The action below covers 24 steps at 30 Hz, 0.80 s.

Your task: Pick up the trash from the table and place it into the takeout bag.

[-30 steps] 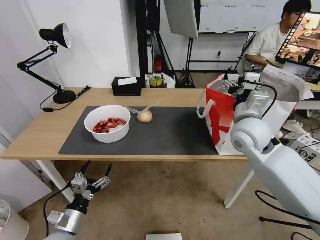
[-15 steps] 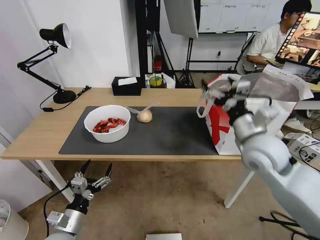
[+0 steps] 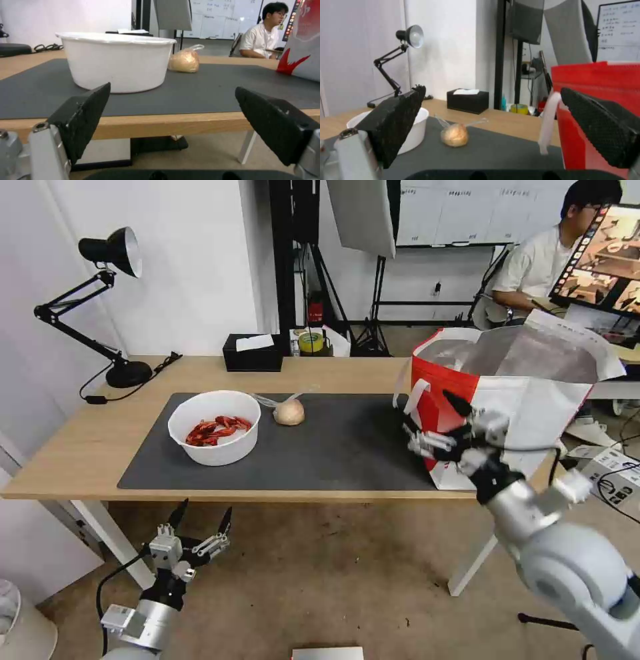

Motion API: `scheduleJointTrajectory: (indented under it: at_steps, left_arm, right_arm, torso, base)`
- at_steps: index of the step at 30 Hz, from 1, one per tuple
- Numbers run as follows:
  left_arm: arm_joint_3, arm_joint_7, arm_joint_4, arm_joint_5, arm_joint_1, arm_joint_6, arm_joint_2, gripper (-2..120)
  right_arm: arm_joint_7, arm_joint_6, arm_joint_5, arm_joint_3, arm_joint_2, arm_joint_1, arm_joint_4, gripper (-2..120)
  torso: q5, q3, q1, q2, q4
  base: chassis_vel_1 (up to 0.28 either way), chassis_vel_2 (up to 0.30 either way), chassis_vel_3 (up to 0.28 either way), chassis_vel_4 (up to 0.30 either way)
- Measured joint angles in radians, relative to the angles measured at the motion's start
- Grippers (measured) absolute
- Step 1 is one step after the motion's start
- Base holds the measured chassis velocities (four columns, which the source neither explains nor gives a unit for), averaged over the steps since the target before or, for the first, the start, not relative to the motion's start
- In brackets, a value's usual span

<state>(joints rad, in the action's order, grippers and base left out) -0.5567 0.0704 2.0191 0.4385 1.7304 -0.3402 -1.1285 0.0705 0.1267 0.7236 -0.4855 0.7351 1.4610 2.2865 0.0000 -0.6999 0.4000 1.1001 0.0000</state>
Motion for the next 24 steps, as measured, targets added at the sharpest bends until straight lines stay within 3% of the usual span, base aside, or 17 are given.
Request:
scheduleJointTrajectory:
  at_steps: [12, 24]
  left_arm:
    - [0.0, 0.001, 0.0, -0.001, 0.011, -0.001, -0.011, 100]
    - [-0.01, 0.0, -0.005, -0.023, 0.018, 0.004, -0.01, 100]
  right_arm:
    - [-0.037, 0.196, -0.166, 0.02, 0.189, 0.239, -0.08, 100]
    - [-0.03, 0.299, -0.276, 0.059, 0.275, 0.296, -0.185, 100]
  torso:
    - [0.0, 0.0, 0.0, 0.0, -0.0001]
    - [0.0, 0.0, 0.0, 0.0, -0.0001]
  base:
    - [0.0, 0.0, 0.0, 0.0]
    - [0.0, 0.0, 0.0, 0.0]
